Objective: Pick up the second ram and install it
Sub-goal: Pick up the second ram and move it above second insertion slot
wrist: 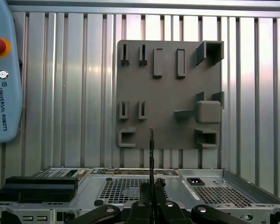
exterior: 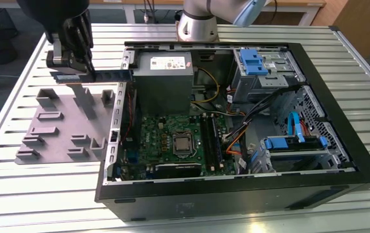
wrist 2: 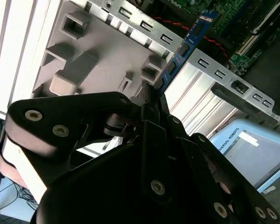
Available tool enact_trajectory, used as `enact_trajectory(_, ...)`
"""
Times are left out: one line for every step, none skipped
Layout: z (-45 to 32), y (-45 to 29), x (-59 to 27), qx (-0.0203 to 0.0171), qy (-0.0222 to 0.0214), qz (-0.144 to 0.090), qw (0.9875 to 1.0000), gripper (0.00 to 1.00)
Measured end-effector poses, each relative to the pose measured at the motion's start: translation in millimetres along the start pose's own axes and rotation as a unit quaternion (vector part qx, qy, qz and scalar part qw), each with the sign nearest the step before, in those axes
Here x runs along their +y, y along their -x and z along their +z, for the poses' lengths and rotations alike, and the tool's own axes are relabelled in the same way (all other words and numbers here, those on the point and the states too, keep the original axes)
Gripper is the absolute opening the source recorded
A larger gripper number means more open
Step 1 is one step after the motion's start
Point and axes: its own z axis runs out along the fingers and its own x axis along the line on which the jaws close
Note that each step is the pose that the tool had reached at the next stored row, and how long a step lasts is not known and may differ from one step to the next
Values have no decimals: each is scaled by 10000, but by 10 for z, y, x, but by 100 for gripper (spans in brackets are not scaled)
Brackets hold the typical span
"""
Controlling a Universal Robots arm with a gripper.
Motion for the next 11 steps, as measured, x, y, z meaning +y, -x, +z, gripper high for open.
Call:
enact_trajectory(0, 0, -11, 0, 0, 0, 10000, 14)
enact_trajectory(0, 0, -22, -1, 0, 0, 10000, 14)
enact_trajectory(0, 0, -33, 0, 0, 0, 10000, 14)
enact_trajectory(-1, 0, -45, 0, 0, 0, 10000, 14)
enact_trajectory(-1, 0, -56, 0, 0, 0, 10000, 14)
enact_trajectory(-1, 0, -67, 0, 0, 0, 10000, 14)
enact_trajectory(-1, 0, -79, 0, 0, 0, 10000, 14)
enact_trajectory(-1, 0, -90, 0, 0, 0, 10000, 14)
enact_trajectory(-2, 1, -102, 0, 0, 0, 10000, 14)
enact_trajectory(-2, 0, -114, 0, 0, 0, 10000, 14)
enact_trajectory(-2, 1, -127, 0, 0, 0, 10000, 14)
